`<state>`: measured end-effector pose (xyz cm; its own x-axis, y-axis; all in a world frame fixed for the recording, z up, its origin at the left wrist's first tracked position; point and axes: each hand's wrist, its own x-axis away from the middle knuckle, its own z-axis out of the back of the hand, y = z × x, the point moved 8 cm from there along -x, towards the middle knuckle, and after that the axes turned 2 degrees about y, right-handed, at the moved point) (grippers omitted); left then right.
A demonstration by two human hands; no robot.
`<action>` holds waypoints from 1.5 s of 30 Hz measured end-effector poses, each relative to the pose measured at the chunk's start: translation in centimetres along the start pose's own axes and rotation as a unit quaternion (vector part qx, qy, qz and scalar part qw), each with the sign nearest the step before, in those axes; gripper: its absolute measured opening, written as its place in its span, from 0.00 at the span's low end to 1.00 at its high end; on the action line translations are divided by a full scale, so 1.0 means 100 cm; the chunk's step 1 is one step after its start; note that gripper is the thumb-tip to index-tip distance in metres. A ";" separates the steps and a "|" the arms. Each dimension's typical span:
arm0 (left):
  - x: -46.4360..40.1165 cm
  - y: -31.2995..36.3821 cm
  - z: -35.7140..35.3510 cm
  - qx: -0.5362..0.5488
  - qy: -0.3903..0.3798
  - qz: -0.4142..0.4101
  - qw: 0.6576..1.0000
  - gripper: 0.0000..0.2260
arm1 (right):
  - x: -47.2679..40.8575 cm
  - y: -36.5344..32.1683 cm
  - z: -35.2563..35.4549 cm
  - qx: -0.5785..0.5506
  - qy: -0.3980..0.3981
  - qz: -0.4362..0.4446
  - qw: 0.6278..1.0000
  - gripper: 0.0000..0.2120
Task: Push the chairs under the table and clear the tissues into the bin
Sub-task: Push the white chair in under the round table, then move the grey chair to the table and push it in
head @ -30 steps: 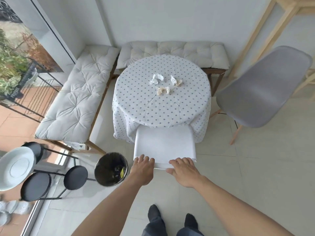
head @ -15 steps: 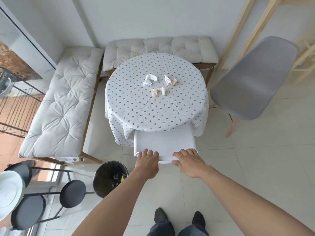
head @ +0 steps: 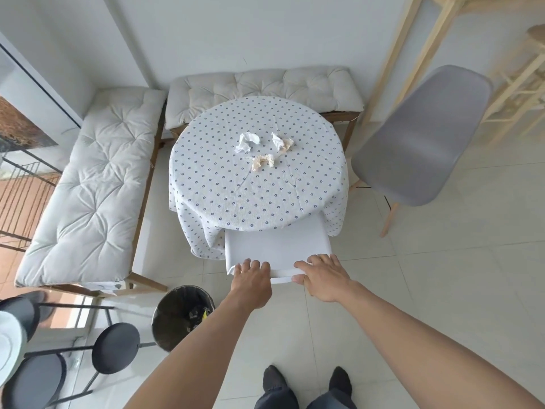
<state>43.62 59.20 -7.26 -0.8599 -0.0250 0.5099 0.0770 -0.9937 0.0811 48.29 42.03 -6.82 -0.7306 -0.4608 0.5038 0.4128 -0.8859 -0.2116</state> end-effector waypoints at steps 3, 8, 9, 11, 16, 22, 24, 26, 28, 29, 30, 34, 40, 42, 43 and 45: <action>-0.001 -0.002 -0.001 0.007 -0.006 0.006 1.000 0.16 | 0.003 0.005 0.002 -0.019 -0.005 -0.008 1.000 0.28; 0.006 0.002 0.013 0.002 -0.014 -0.004 1.000 0.23 | 0.016 0.021 0.017 -0.041 0.012 -0.017 0.999 0.33; 0.008 0.006 0.019 0.000 -0.013 -0.010 1.000 0.25 | 0.019 0.023 0.022 -0.038 0.019 -0.016 0.999 0.33; 0.011 0.019 0.032 -0.005 -0.003 -0.022 1.000 0.26 | 0.026 0.029 0.035 -0.031 0.033 -0.016 0.999 0.33; 0.011 0.067 0.063 -0.009 0.027 -0.046 0.999 0.26 | 0.048 0.059 0.066 -0.025 0.061 -0.018 0.998 0.32; -0.005 0.159 0.102 -0.018 0.053 -0.065 0.996 0.25 | 0.086 0.152 0.104 -0.010 0.088 -0.039 0.995 0.32; -0.011 0.197 0.113 -0.019 0.061 -0.072 0.995 0.25 | 0.101 0.192 0.115 -0.002 0.092 -0.050 0.995 0.32; -0.016 0.238 0.126 -0.015 0.071 -0.080 0.994 0.26 | 0.115 0.234 0.128 0.008 0.095 -0.062 0.993 0.33; -0.023 0.278 0.142 -0.016 0.087 -0.090 0.992 0.27 | 0.128 0.274 0.144 0.016 0.101 -0.073 0.992 0.33; -0.027 0.297 0.150 -0.018 0.094 -0.093 0.991 0.27 | 0.135 0.293 0.152 0.019 0.104 -0.078 0.991 0.34; -0.030 0.316 0.158 -0.019 0.101 -0.096 0.990 0.27 | 0.142 0.311 0.160 0.022 0.108 -0.083 0.990 0.33; -0.042 0.384 0.184 -0.025 0.111 -0.112 0.987 0.29 | 0.170 0.371 0.188 0.031 0.128 -0.101 0.986 0.32; -0.078 0.461 0.219 -0.044 0.130 -0.140 0.981 0.28 | 0.190 0.444 0.220 0.019 0.152 -0.127 0.980 0.33; -0.096 0.480 0.228 -0.044 0.135 -0.146 0.979 0.28 | 0.188 0.465 0.228 0.017 0.153 -0.133 0.979 0.33; -0.106 0.488 0.232 -0.043 0.136 -0.147 0.979 0.29 | 0.184 0.475 0.232 0.016 0.151 -0.135 0.979 0.33; -0.128 0.503 0.241 -0.042 0.137 -0.148 0.979 0.29 | 0.174 0.495 0.241 0.016 0.148 -0.136 0.979 0.34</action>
<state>70.64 12.14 10.95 -0.9421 0.2479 0.2258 -0.2274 -0.9672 0.1132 69.13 -8.51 11.67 -0.9396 -0.2083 0.2715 0.1953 -0.9779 -0.0743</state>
